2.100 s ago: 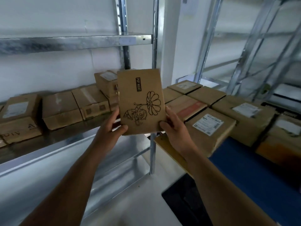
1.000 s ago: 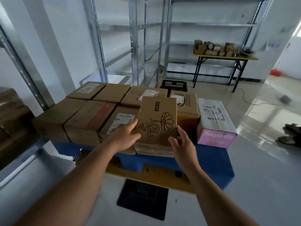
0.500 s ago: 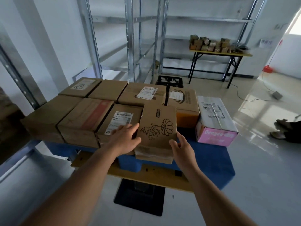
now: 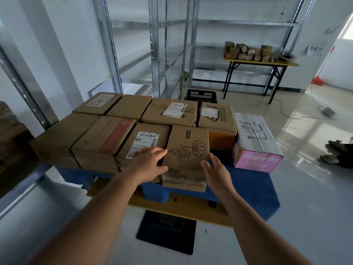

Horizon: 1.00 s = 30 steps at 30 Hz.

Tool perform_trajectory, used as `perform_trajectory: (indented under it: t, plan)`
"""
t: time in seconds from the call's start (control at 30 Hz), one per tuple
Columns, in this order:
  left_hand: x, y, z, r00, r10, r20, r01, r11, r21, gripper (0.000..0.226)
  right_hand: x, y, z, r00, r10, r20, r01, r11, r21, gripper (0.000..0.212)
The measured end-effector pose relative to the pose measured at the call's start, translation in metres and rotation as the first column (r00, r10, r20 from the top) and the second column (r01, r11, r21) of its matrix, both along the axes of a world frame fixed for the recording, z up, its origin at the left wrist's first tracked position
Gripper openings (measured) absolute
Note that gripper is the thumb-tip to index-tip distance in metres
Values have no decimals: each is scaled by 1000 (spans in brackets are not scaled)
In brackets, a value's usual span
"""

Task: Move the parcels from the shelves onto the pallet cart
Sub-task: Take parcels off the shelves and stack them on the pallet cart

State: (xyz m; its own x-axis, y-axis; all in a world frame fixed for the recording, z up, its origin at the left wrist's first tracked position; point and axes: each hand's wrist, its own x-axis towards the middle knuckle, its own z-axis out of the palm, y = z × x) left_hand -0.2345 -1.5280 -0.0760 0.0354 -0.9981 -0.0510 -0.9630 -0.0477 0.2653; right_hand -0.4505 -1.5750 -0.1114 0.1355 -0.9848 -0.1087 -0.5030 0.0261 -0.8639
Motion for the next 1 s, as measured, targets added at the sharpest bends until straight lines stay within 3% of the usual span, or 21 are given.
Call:
perform_trajectory:
  t: [0.3,0.47,0.67,0.8,1.0]
  plan:
    - [-3,1,6,1000,-5,30,5,1000,6,64,0,0,3,998,43,-40,-45,998,-40,46]
    - [-8,11,12,995,39,-88,-39,999,-6,69,2,1,18,960,7,-281,-55,985,-162,52]
    - [-20,50,17,942,172,-287,-248,935,-254,61,25,21,39,914,9,-405,-218,854,-473,45]
    - [-17,89,8,914,332,-232,-394,863,-317,59,48,43,44,902,89,-423,-337,757,-560,38]
    - [3,154,-8,805,567,-174,-589,728,-352,56,93,80,31,844,271,-462,-522,612,-594,37]
